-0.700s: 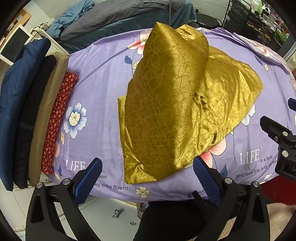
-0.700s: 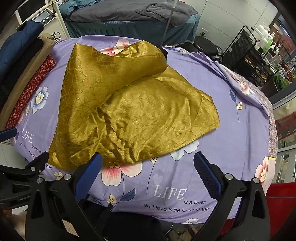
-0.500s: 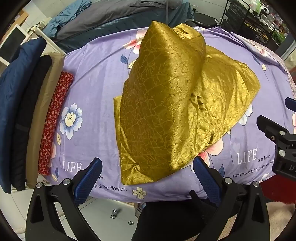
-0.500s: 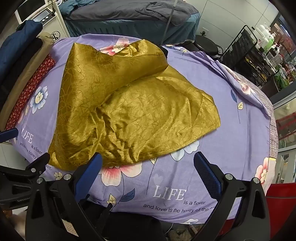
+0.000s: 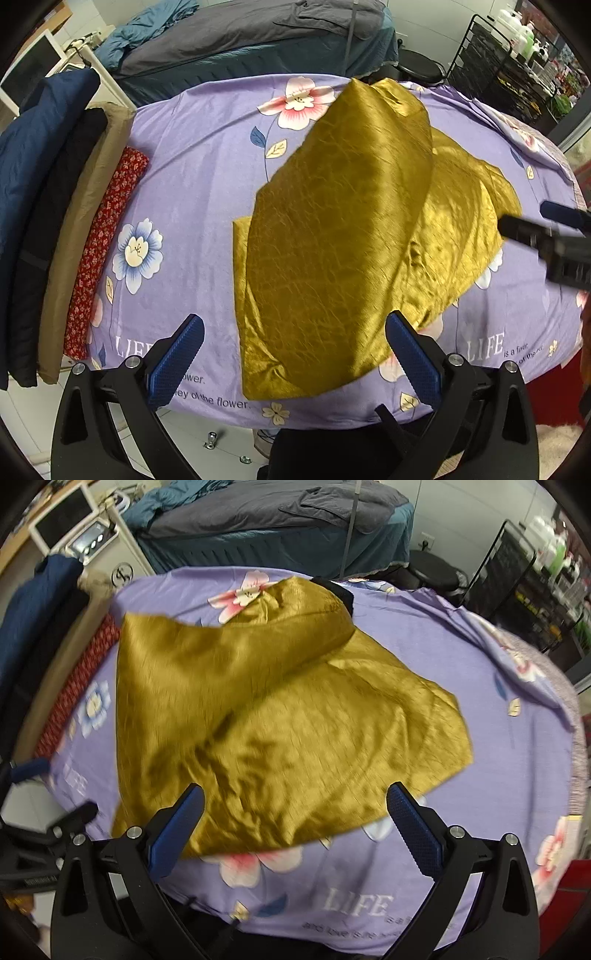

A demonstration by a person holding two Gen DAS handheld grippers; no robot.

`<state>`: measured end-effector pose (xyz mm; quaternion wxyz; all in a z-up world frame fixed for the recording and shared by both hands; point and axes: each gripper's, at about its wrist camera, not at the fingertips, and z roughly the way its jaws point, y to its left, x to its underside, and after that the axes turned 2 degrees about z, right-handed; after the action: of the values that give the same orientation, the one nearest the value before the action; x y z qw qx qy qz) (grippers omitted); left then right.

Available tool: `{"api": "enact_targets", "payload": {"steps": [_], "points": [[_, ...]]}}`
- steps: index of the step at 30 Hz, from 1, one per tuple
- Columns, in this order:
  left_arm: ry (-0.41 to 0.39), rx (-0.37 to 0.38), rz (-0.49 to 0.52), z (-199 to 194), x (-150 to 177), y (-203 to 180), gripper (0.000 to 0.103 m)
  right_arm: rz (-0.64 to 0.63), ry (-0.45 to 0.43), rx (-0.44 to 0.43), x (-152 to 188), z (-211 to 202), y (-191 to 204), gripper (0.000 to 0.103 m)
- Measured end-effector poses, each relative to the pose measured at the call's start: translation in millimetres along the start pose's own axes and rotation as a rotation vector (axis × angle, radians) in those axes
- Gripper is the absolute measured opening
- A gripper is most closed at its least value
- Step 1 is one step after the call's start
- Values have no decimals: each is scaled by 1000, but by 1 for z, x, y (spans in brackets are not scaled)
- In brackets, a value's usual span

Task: Fold large clothes
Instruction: 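Grasp the gold jacket with the right tool and lift it off the sheet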

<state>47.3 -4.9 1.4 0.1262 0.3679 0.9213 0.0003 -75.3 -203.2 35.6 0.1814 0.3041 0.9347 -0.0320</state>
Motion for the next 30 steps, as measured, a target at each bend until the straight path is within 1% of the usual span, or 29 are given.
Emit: {"api": "enact_targets", "payload": {"steps": [1, 2, 4, 6, 8, 10, 12, 14, 15, 16, 17, 18, 19, 20, 21, 23, 26, 30], "points": [[-1, 2, 5, 2, -2, 1, 96, 17, -2, -21, -10, 4, -2, 97], [-25, 6, 5, 0, -3, 3, 96, 38, -6, -43, -23, 10, -4, 97], [-32, -11, 13, 2, -5, 6, 96, 78, -4, -98, -50, 26, -7, 97], [-25, -24, 12, 5, -6, 10, 96, 139, 18, -164, -77, 50, -11, 97], [-23, -19, -11, 8, -6, 14, 96, 215, 51, -181, -95, 76, -15, 97], [-28, -18, -41, 9, -7, 22, 96, 286, 85, -201, -106, 104, -18, 97], [-40, 5, -75, 9, -8, 29, 96, 358, 114, -221, -113, 129, -20, 97], [-48, 31, -111, 9, -10, 37, 96, 432, 142, -268, -115, 150, -20, 96], [-54, 34, -128, 9, -11, 42, 96, 434, 138, -289, -116, 152, -18, 84], [-53, 42, -138, 11, -12, 45, 96, 413, 129, -305, -116, 156, -14, 76], [-56, 43, -146, 11, -13, 47, 96, 395, 123, -289, -115, 156, -11, 59], [-59, 51, -150, 11, -15, 49, 96, 375, 110, -260, -113, 154, -10, 36], [-65, 64, -152, 12, -18, 50, 96, 360, 99, -242, -110, 150, -10, 29], [-71, 66, -148, 12, -20, 51, 96, 360, 84, -262, -104, 146, -14, 21], [-79, 65, -141, 11, -23, 50, 96, 360, 70, -288, -98, 139, -19, 17], [-94, 62, -119, 9, -28, 48, 96, 350, 36, -304, -85, 124, -32, 12], [-124, 57, -79, 4, -39, 43, 96, 329, -37, -243, -48, 89, -53, 10], [-155, 58, -5, -1, -56, 28, 96, 370, -112, -168, 7, 41, -88, 9]]}}
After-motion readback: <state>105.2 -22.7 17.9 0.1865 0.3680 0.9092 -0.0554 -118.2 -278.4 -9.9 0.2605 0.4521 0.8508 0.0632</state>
